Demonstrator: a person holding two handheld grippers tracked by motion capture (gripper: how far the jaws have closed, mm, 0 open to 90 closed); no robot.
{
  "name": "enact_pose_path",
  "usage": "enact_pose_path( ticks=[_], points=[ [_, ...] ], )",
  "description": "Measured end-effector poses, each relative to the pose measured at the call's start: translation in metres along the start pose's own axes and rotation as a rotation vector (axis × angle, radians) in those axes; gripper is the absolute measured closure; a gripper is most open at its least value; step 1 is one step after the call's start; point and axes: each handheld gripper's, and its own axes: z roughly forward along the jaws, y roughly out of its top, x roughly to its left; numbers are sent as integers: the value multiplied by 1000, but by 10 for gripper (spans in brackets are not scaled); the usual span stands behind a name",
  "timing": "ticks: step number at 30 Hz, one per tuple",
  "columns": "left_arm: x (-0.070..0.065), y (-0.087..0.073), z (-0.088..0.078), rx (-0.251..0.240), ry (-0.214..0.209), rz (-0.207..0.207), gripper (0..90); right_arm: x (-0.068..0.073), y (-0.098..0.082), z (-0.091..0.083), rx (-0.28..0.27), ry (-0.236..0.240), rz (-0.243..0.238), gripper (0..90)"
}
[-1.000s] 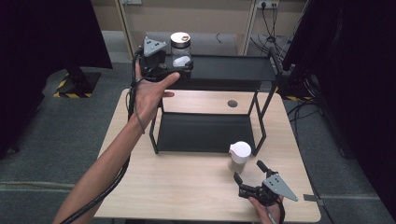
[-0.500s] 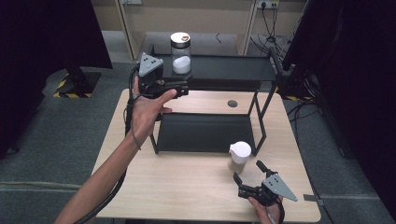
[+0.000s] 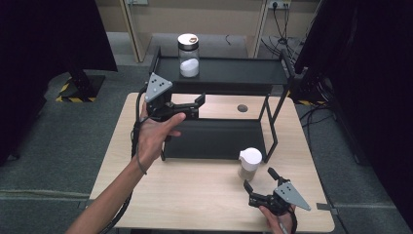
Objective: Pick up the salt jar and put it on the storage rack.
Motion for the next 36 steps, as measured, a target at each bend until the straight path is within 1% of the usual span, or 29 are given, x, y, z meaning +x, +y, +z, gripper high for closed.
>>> enact_pose_path(
  ticks=[6, 11, 15, 17, 22, 24, 26, 30, 36],
  points=[
    [-2, -18, -7, -4, -43, 1, 3, 0, 0, 0, -1, 0, 0, 6],
    [-3, -33, -13, -12, -53, 7, 2, 0, 0, 0, -1, 1, -1, 7],
    [-2, -46, -17, -14, -77, 10, 2, 0, 0, 0, -2, -1, 0, 7],
    [-1, -53, -19, -15, -79, 16, 2, 0, 0, -1, -3, -1, -1, 7],
    [2, -71, -24, -7, -100, 5, 1, 0, 0, -1, -3, -1, -2, 7],
    [4, -78, -25, -2, -113, -10, 2, 0, 0, -1, -2, -1, -3, 7],
    [4, -85, -27, -2, -115, -8, 1, 0, 0, -1, -2, -1, -3, 7],
    [3, -95, -31, -3, -105, 19, 2, 0, 0, -1, -3, -1, -3, 7],
    [4, -109, -36, 17, -114, 29, 1, 1, 0, 0, -3, 0, -5, 7]
  ],
)
